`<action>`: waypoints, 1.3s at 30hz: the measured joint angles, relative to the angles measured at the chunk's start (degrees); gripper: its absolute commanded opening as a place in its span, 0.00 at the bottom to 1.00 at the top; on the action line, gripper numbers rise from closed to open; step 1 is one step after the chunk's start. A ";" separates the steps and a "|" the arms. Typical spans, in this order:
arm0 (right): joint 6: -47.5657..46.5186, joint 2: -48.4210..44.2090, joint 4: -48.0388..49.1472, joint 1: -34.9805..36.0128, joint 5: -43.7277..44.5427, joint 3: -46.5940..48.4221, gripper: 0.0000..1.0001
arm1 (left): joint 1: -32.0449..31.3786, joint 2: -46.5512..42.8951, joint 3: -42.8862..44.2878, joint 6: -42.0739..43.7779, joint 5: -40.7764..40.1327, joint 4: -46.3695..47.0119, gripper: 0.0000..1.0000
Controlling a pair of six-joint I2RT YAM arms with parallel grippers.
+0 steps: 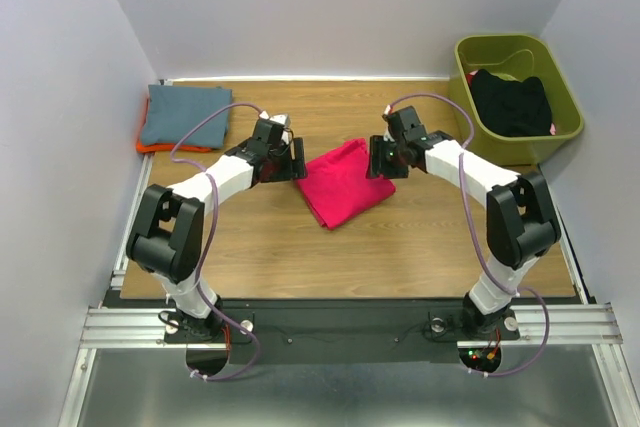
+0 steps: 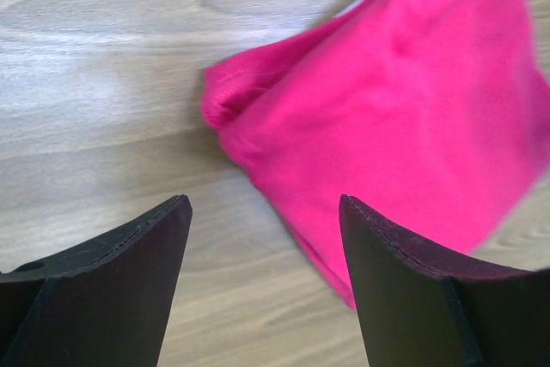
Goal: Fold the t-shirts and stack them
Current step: Fold the tshirt
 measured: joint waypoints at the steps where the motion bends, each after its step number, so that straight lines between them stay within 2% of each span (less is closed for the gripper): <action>1: 0.20 -0.33 0.31 -0.48 -0.50 -1.40 0.59 | 0.00 0.76 0.11 0.44 -0.28 0.11 0.81; 9: -4.52 -0.79 8.57 -6.62 -9.62 -3.26 0.59 | -0.02 4.22 1.66 4.11 -1.46 1.31 0.68; 14: -12.26 6.29 13.46 -10.43 -19.21 5.35 0.61 | -0.02 4.55 1.73 6.10 -1.66 1.86 0.60; 18: -18.18 13.92 15.93 -10.27 -25.53 13.05 0.63 | -0.02 5.40 2.01 7.43 -1.64 2.10 0.58; 22: -22.64 18.23 16.22 -10.12 -30.32 15.96 0.63 | -0.02 6.14 2.38 8.48 -1.60 2.10 0.57; 26: -26.47 21.14 16.11 -9.97 -34.03 17.42 0.61 | -0.02 6.23 2.73 9.38 -1.64 2.12 0.47; 35: -29.46 27.02 16.04 -9.97 -39.93 23.28 0.57 | -0.02 7.30 3.54 10.75 -1.55 2.12 0.43; 39: -29.81 28.87 16.00 -9.97 -41.05 24.83 0.53 | -0.02 7.74 3.54 11.13 -1.51 2.12 0.36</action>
